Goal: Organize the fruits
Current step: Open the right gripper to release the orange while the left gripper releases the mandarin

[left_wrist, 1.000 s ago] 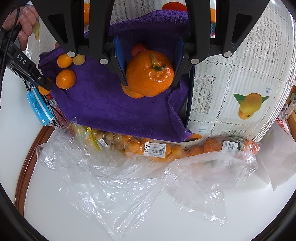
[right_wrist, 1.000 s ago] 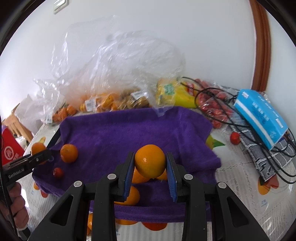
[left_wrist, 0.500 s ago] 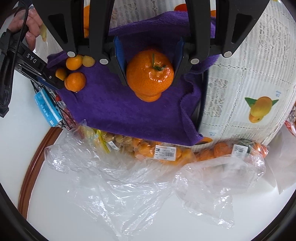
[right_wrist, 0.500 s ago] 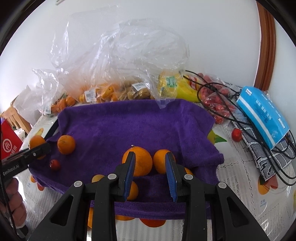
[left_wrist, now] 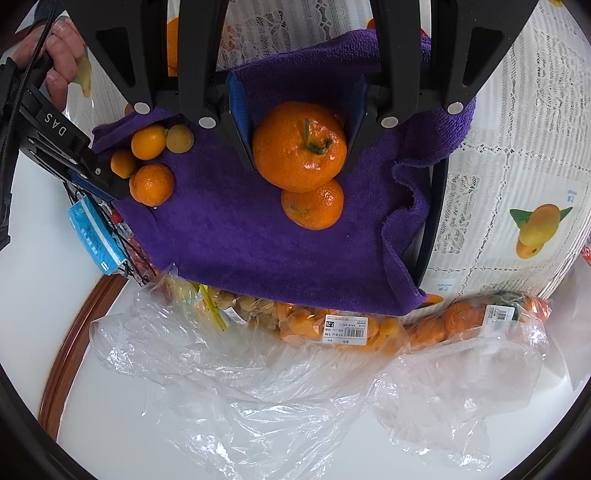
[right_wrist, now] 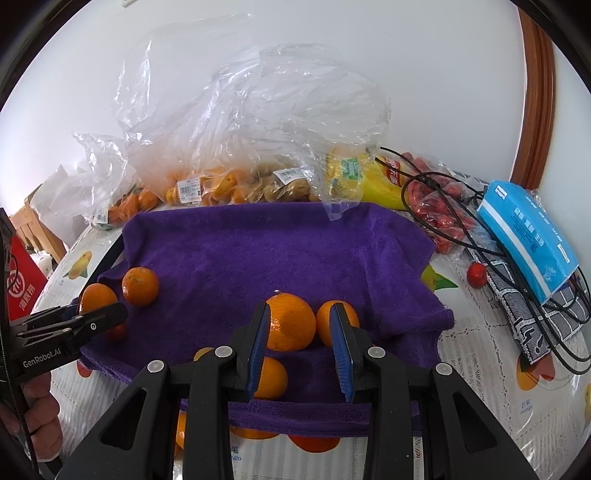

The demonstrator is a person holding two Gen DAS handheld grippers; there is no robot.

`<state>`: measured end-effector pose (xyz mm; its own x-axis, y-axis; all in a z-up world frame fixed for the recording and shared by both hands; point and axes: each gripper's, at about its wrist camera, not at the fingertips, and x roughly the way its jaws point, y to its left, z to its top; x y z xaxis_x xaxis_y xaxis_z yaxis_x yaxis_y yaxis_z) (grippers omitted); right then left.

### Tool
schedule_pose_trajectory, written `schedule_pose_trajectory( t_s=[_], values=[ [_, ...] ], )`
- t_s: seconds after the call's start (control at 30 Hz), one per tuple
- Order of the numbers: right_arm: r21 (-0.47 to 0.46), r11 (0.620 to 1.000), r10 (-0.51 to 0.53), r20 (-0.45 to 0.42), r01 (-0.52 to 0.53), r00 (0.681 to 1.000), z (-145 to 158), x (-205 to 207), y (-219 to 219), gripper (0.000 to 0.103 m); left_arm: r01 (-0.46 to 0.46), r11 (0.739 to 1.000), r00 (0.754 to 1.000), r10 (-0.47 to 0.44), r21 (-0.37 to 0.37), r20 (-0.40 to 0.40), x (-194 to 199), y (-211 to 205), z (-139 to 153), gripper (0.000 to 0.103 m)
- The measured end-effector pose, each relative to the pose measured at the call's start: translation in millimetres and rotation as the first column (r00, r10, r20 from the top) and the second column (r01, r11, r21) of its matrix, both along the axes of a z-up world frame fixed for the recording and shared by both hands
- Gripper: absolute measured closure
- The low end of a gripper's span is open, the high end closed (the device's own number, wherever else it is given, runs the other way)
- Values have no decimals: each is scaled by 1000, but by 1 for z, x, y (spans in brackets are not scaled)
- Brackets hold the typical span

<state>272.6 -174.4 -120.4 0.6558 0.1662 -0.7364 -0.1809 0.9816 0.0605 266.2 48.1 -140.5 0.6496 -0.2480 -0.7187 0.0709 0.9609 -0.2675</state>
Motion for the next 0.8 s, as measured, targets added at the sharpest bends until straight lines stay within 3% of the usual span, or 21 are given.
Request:
schedule_pose_trajectory(
  t_s=[0.23, 0.47, 0.8],
  values=[
    [30, 1000, -7, 0, 7, 1000, 3, -2, -2, 68, 8, 1000, 1000, -8, -25, 12, -5, 3, 9, 53],
    [40, 999, -5, 30, 4, 1000, 12, -13, 6, 52, 3, 1000, 1000, -2, -18, 28, -9, 2, 17, 48],
    [24, 1000, 1, -5, -1, 1000, 10, -48, 15, 51, -65, 998, 996, 67, -22, 51, -14, 19, 28, 47]
  ],
)
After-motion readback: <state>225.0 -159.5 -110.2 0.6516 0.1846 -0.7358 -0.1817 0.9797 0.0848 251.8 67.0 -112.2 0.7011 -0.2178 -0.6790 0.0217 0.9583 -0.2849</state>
